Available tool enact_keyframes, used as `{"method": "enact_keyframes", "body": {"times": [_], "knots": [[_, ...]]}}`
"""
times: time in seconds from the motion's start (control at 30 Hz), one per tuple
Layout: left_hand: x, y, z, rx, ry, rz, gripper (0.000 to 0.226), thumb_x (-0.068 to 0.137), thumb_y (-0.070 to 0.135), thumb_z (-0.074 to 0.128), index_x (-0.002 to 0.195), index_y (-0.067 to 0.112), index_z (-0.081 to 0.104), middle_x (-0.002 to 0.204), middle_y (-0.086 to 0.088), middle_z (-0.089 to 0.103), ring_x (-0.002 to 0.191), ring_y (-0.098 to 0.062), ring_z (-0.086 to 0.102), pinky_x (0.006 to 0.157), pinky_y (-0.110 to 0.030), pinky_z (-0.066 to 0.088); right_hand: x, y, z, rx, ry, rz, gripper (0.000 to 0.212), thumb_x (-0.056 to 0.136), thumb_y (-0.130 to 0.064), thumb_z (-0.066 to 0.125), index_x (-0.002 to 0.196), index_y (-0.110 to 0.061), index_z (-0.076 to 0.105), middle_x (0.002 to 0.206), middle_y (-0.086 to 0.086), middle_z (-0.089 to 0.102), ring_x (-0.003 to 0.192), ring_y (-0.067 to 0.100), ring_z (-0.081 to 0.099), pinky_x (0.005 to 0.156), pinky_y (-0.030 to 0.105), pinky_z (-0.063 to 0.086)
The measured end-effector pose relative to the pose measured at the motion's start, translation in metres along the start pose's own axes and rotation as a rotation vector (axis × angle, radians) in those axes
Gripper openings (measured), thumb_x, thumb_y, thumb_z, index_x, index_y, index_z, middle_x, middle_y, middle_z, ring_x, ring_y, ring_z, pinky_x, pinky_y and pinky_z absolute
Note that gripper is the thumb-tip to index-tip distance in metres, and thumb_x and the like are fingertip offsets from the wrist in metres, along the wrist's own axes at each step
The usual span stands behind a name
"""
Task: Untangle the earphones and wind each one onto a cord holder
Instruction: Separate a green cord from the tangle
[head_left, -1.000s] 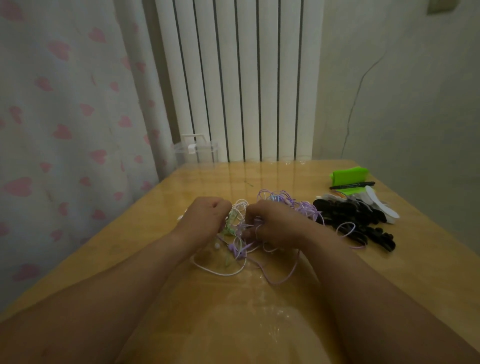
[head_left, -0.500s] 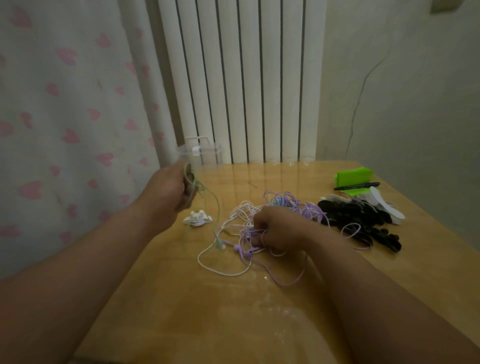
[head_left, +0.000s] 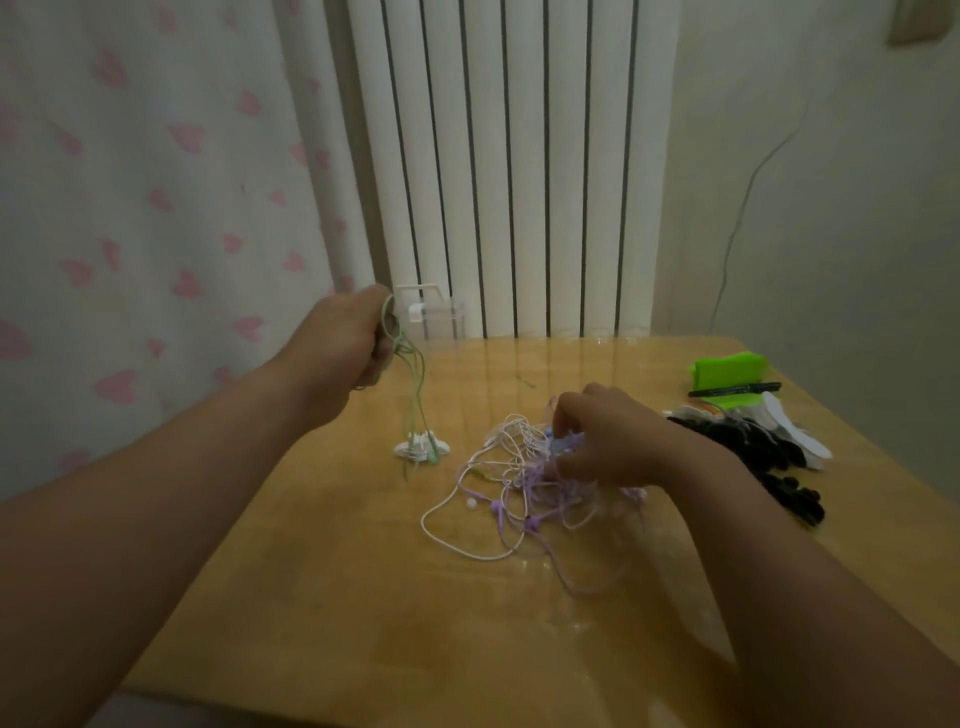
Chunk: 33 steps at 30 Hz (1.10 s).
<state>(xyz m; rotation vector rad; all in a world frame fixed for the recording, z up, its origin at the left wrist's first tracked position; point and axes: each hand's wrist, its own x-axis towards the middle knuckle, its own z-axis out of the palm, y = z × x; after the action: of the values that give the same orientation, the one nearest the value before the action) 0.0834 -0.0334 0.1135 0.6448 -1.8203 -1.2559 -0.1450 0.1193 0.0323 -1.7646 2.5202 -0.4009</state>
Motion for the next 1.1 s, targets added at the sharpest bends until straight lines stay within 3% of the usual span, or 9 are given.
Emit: {"method": "enact_keyframes", "body": {"times": [0.33, 0.43, 0.53, 0.6, 0.7, 0.77, 0.83, 0.97, 1.1], "knots": [[-0.027, 0.001, 0.013, 0.307, -0.319, -0.152, 0.041, 0.104, 0.020, 0.043, 0.064, 0.013, 0.045, 0.049, -0.001, 0.046, 0.046, -0.014, 0.029, 0.050, -0.027, 0.023, -0.040, -0.044, -0.089, -0.312, -0.554, 0.065, 0.084, 0.092, -0.024, 0.077, 0.162, -0.031, 0.032, 0.165, 0.003, 0.037, 0.143, 0.027, 0.047, 0.110, 0.039, 0.041], [-0.035, 0.015, 0.019, 0.305, -0.347, -0.108, 0.040, 0.105, 0.019, 0.043, 0.066, 0.011, 0.048, 0.051, -0.001, 0.048, 0.048, -0.015, 0.031, 0.050, -0.028, 0.024, -0.052, -0.043, -0.097, -0.024, -0.367, -0.005, 0.080, 0.092, -0.026, 0.077, 0.160, -0.030, 0.035, 0.162, 0.002, 0.043, 0.146, 0.025, 0.044, 0.117, 0.043, 0.040], [-0.044, 0.028, 0.029, 0.332, -0.416, -0.085, 0.035, 0.110, 0.025, 0.042, 0.082, 0.009, 0.057, 0.059, 0.000, 0.052, 0.053, -0.015, 0.037, 0.051, -0.029, 0.030, -0.071, -0.054, -0.081, 0.581, -0.026, -0.105, 0.087, 0.089, -0.025, 0.081, 0.160, -0.033, 0.032, 0.158, 0.000, 0.045, 0.145, 0.019, 0.043, 0.115, 0.042, 0.043], [-0.053, 0.036, 0.038, 0.308, -0.523, -0.098, 0.035, 0.112, 0.033, 0.041, 0.092, 0.010, 0.059, 0.067, 0.000, 0.054, 0.055, -0.012, 0.040, 0.052, -0.027, 0.033, -0.082, -0.065, -0.067, 0.828, -0.051, -0.166, 0.092, 0.089, -0.018, 0.081, 0.161, -0.038, 0.027, 0.155, 0.001, 0.049, 0.142, 0.018, 0.046, 0.115, 0.046, 0.044], [-0.061, 0.039, 0.043, 0.192, -0.564, -0.153, 0.038, 0.111, 0.040, 0.042, 0.095, 0.011, 0.060, 0.072, -0.001, 0.055, 0.057, -0.012, 0.042, 0.055, -0.027, 0.035, -0.091, -0.070, -0.049, 0.854, -0.079, -0.144, 0.057, 0.098, -0.019, 0.072, 0.149, -0.026, 0.048, 0.122, 0.011, 0.073, 0.111, 0.019, 0.072, 0.102, 0.044, 0.057], [-0.062, 0.035, 0.040, 0.040, -0.532, -0.223, 0.028, 0.109, 0.032, 0.044, 0.095, 0.012, 0.057, 0.075, -0.004, 0.055, 0.057, -0.014, 0.043, 0.056, -0.030, 0.035, -0.096, -0.063, -0.043, 0.869, 0.038, -0.056, 0.025, 0.103, -0.023, 0.064, 0.125, -0.012, 0.068, 0.101, 0.016, 0.074, 0.086, 0.017, 0.075, 0.085, 0.035, 0.064], [-0.062, 0.029, 0.032, -0.079, -0.493, -0.237, 0.018, 0.105, 0.019, 0.044, 0.097, 0.010, 0.056, 0.081, -0.007, 0.057, 0.059, -0.014, 0.047, 0.058, -0.030, 0.038, -0.102, -0.052, -0.035, 0.958, 0.094, 0.032, 0.020, 0.105, -0.022, 0.060, 0.112, -0.008, 0.073, 0.088, 0.015, 0.070, 0.073, 0.017, 0.070, 0.075, 0.029, 0.063], [-0.063, 0.020, 0.021, -0.060, -0.442, -0.142, 0.024, 0.111, 0.018, 0.047, 0.115, 0.006, 0.068, 0.106, -0.012, 0.070, 0.072, -0.013, 0.060, 0.068, -0.029, 0.052, -0.113, -0.044, -0.023, 0.798, -0.018, 0.079, 0.027, 0.108, -0.020, 0.051, 0.128, -0.017, 0.069, 0.109, -0.001, 0.072, 0.098, 0.013, 0.068, 0.091, 0.034, 0.055], [-0.069, 0.025, 0.025, 0.082, -0.513, -0.086, 0.026, 0.111, 0.020, 0.047, 0.123, 0.007, 0.067, 0.118, -0.015, 0.072, 0.086, -0.027, 0.076, 0.073, -0.033, 0.061, -0.109, -0.057, -0.030, 0.707, 0.206, 0.052, 0.034, 0.107, -0.024, 0.052, 0.141, -0.023, 0.056, 0.131, -0.004, 0.062, 0.120, 0.012, 0.059, 0.096, 0.030, 0.050]]}}
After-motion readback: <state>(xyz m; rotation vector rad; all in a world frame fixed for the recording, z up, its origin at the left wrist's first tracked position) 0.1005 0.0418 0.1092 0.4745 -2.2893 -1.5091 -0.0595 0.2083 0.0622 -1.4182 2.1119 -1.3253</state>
